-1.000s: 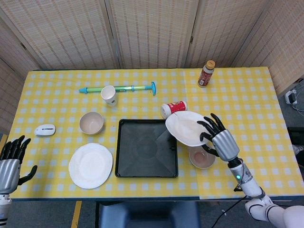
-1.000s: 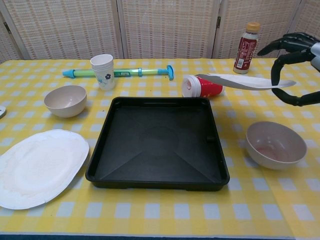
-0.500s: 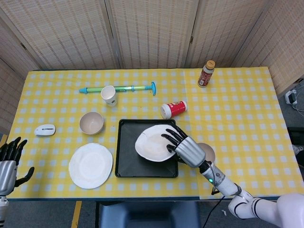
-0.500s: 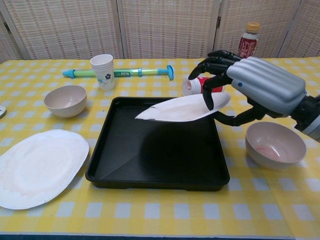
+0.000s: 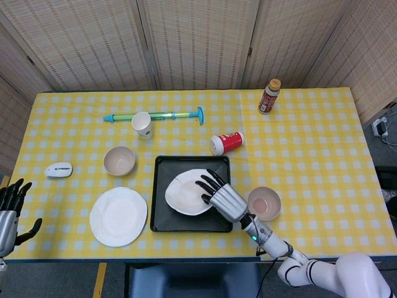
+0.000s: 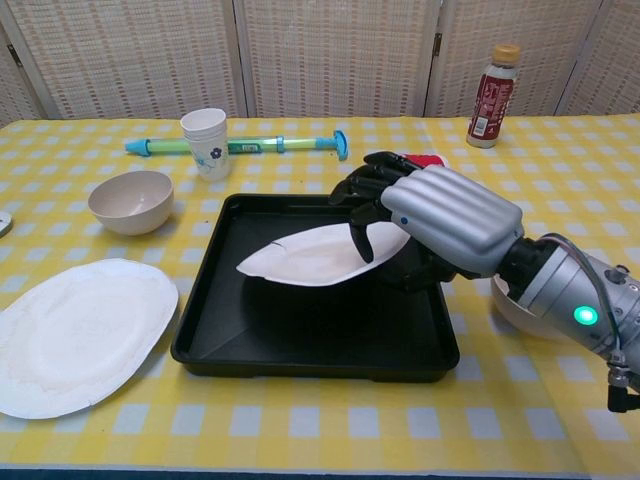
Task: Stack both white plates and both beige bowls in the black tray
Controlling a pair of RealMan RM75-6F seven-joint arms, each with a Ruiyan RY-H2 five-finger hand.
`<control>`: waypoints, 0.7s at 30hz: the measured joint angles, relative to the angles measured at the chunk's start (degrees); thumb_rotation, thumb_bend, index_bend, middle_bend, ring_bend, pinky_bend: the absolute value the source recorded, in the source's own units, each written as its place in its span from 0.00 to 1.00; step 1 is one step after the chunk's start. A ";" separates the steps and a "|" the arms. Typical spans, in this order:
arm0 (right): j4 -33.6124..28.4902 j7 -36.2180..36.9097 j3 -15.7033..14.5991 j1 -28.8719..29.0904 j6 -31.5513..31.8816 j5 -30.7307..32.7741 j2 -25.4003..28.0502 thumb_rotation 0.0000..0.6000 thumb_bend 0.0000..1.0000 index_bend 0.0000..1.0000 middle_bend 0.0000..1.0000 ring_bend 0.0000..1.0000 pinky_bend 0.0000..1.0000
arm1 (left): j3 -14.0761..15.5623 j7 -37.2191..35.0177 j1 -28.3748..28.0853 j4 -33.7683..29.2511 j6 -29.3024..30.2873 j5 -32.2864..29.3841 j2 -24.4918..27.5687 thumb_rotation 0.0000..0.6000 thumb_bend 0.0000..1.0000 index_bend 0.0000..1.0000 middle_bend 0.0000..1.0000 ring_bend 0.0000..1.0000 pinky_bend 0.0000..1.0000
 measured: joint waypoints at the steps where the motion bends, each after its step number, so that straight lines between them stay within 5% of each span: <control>1: 0.81 -0.10 -0.09 0.13 -0.02 -0.16 -0.34 1.00 0.46 0.56 0.19 0.12 0.00 | -0.11 0.05 0.08 0.25 0.31 0.00 -0.13 1.00 0.38 0.00 0.00 0.00 0.00; 12: 3.88 2.15 -0.50 1.50 -1.66 0.09 -3.46 1.00 0.46 0.45 0.15 0.10 0.00 | -0.08 -0.41 0.33 0.04 0.44 0.40 0.10 1.00 0.38 0.00 0.00 0.00 0.00; 18: 3.88 0.19 -1.06 1.34 -2.16 0.12 -3.01 1.00 0.46 0.06 0.03 0.03 0.00 | 0.10 -1.70 0.26 -0.06 0.26 0.87 0.28 1.00 0.37 0.00 0.00 0.00 0.00; 21: 2.80 -0.69 -1.14 1.40 -4.43 1.06 -2.39 1.00 0.43 0.00 0.00 0.00 0.00 | 0.30 -2.78 0.32 -0.31 0.11 1.13 0.77 1.00 0.37 0.00 0.00 0.00 0.00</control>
